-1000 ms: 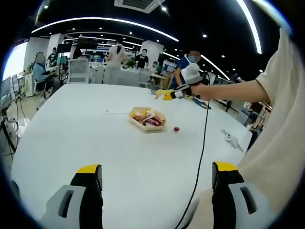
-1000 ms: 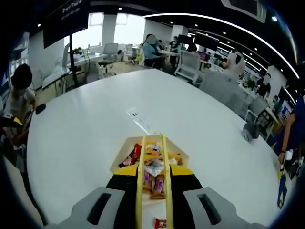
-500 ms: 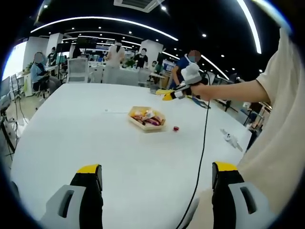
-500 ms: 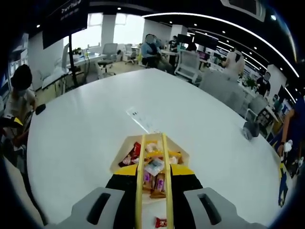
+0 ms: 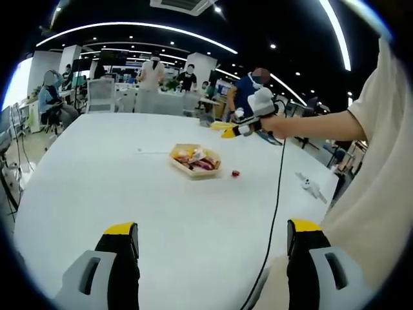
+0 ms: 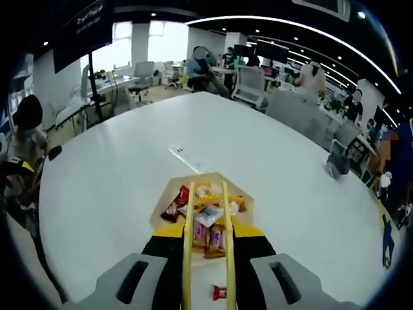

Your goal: Place the target food into the container with the food tongs after gripping and lifting it, then release it inside without dropping or visibly crushing the food.

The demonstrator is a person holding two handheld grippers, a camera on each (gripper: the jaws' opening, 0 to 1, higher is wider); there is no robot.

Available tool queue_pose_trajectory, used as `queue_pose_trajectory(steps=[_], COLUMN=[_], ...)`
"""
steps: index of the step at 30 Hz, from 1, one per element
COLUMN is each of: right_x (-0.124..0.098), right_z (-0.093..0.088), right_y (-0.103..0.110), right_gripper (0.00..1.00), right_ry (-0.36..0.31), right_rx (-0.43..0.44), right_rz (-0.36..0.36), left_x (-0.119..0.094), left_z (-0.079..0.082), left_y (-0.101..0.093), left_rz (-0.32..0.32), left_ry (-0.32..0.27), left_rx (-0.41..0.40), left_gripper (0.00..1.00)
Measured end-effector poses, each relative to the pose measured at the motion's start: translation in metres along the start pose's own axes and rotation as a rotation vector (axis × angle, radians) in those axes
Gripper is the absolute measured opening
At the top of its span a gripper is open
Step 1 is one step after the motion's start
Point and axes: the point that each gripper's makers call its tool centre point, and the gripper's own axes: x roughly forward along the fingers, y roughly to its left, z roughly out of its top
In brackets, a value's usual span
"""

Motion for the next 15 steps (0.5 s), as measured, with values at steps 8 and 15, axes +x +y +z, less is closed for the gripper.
queue_pose_trajectory(steps=[8,15], right_x=[-0.007,-0.012], right_z=[-0.016,-0.028], right_y=[-0.001,-0.006], right_gripper=[0.25,0.26], right_ry=[0.011,0.018], right_rx=[0.024,0.043], right_rz=[-0.004,-0.008], left_x=[0.003,0.005], left_z=[0.001,0.001], left_y=[-0.004,-0.007], left_rz=[-0.009,-0.016], left_ry=[0.006,0.012], left_rx=[0.008,0.013], left_gripper=[0.96,0.96])
